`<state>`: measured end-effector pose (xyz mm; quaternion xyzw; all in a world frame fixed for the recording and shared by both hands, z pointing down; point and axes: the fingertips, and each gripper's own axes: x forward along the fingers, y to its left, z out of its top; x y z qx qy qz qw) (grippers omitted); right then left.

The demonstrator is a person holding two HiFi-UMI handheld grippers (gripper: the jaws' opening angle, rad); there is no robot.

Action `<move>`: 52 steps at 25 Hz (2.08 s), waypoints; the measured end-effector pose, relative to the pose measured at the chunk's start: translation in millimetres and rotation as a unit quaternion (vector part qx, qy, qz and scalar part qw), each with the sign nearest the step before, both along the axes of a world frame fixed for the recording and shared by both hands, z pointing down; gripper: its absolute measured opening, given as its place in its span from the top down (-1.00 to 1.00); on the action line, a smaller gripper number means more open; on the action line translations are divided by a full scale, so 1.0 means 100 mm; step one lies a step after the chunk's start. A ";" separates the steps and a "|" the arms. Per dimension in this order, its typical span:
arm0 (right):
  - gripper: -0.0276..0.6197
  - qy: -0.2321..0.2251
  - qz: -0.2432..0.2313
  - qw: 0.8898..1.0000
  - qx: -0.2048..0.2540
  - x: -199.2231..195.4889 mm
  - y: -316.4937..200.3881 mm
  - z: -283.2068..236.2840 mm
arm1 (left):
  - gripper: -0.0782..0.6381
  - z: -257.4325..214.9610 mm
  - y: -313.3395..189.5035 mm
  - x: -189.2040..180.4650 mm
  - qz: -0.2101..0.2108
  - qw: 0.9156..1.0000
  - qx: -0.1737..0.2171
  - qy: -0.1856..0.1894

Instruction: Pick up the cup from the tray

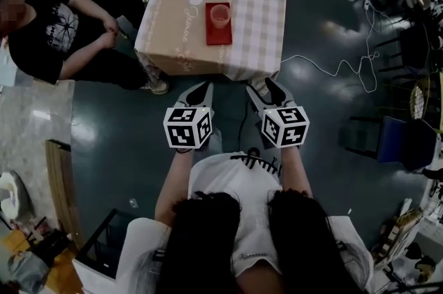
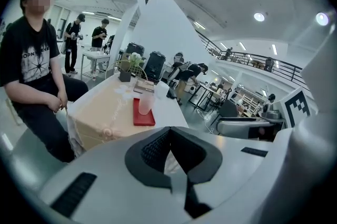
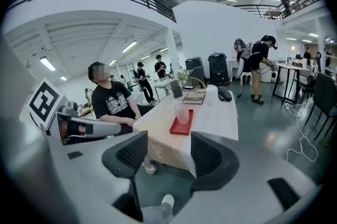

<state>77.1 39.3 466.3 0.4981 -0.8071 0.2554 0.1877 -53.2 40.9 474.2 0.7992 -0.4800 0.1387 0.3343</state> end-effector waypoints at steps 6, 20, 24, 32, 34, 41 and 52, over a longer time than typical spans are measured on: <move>0.15 0.005 0.020 1.000 0.003 -0.15 -0.28 -0.01 | 0.76 0.02 -0.32 -0.15 0.026 1.000 0.000 -0.014; 0.05 0.029 0.017 0.999 0.028 -0.45 -0.84 -0.15 | 0.76 -0.06 -0.84 -0.39 0.040 0.999 0.008 -0.010; -0.07 0.038 -0.003 0.999 0.034 -0.54 -0.99 -0.14 | 0.76 -0.06 -0.92 -0.43 0.034 0.999 0.007 -0.012; -0.14 0.058 -0.045 0.997 0.029 -0.66 -1.38 0.02 | 0.76 0.05 -1.23 -0.53 0.007 1.000 0.002 -0.018; -0.14 0.074 -0.062 0.995 0.021 -0.68 -1.46 0.10 | 0.76 0.07 -1.33 -0.55 -0.001 1.000 -0.001 -0.020; -0.19 0.087 -0.096 0.992 -0.001 -0.76 -1.88 0.29 | 0.76 0.15 -1.67 -0.55 -0.014 0.999 -0.017 -0.029; -0.27 0.101 -0.137 0.985 -0.042 -0.87 -2.45 0.66 | 0.76 0.41 -2.12 -0.58 -0.036 0.997 -0.059 -0.041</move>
